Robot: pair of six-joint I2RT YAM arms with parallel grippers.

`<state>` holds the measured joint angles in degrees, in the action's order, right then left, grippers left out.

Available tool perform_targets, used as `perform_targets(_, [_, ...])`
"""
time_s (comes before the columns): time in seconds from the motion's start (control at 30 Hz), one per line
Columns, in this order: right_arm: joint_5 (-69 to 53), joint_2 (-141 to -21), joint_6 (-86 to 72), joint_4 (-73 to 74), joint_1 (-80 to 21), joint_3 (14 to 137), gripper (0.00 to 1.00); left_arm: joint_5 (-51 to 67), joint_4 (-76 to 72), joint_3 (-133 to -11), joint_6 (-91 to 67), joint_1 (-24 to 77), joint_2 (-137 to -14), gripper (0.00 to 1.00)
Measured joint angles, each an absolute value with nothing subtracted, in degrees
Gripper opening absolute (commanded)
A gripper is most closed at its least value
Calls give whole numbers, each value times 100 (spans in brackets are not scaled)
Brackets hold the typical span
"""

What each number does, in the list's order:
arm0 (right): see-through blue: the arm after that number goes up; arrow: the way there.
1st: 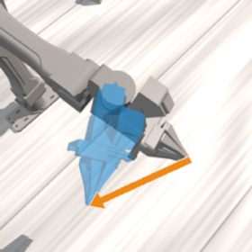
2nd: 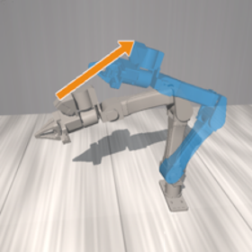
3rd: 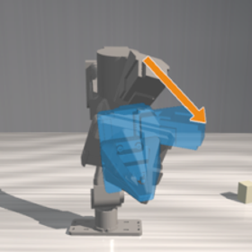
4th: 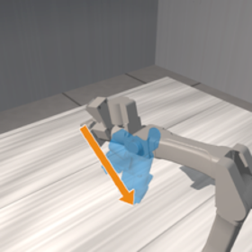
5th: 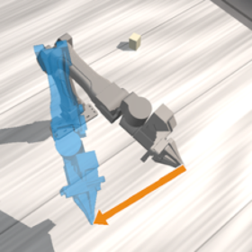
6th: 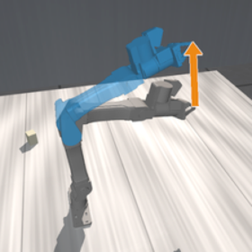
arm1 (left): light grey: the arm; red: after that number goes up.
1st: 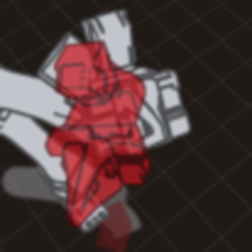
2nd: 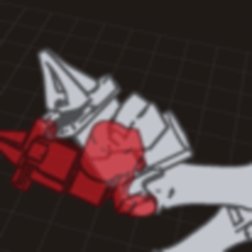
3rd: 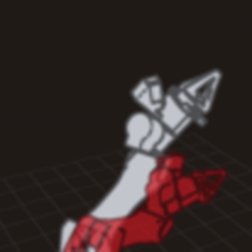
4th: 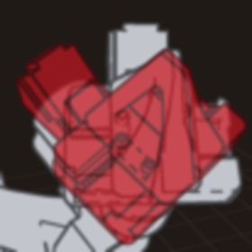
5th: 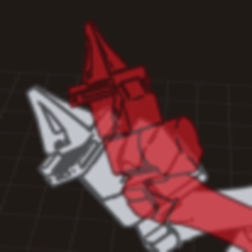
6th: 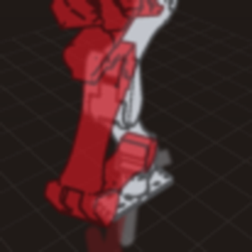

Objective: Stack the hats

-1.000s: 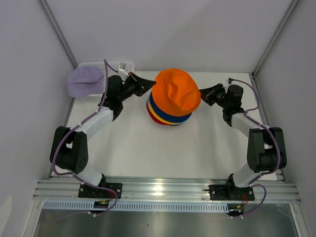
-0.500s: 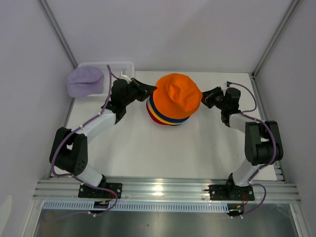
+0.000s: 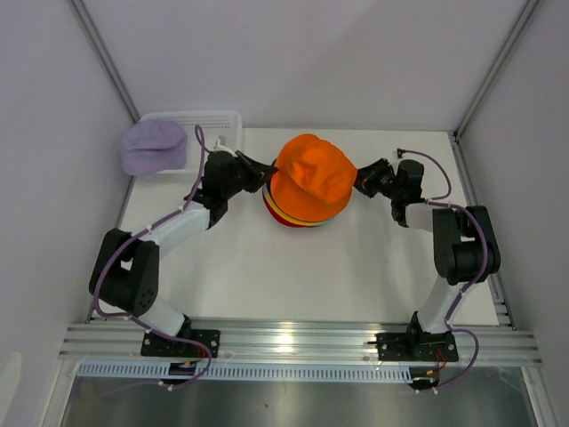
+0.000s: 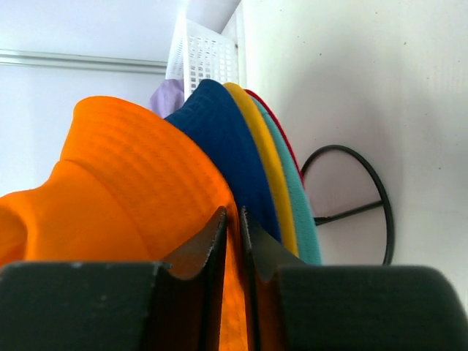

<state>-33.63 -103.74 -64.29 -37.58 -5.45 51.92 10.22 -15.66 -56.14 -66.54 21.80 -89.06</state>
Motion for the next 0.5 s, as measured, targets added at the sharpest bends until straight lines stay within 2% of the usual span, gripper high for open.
perform_targets(0.2, [-3395,-10453,-6368,-3682,-530,5221,26,910,-1553,-5590,-6554,2165,-9002,1])
perform_targets(0.3, [-3398,-10453,-6316,-3656,-526,5242,20,910,-1612,-5566,-6547,2156,-9098,1])
perform_targets(0.4, [-3398,-10453,-6307,-3651,-526,5253,9,910,-1647,-5524,-6541,2134,-9179,1])
perform_targets(0.43, [-3402,-10453,-6309,-3653,-528,5253,0,908,-1656,-5518,-6541,2126,-9212,1])
perform_targets(0.5, [-3420,-10457,-6335,-3673,-528,5253,0,908,-1664,-5507,-6539,2119,-9282,1])
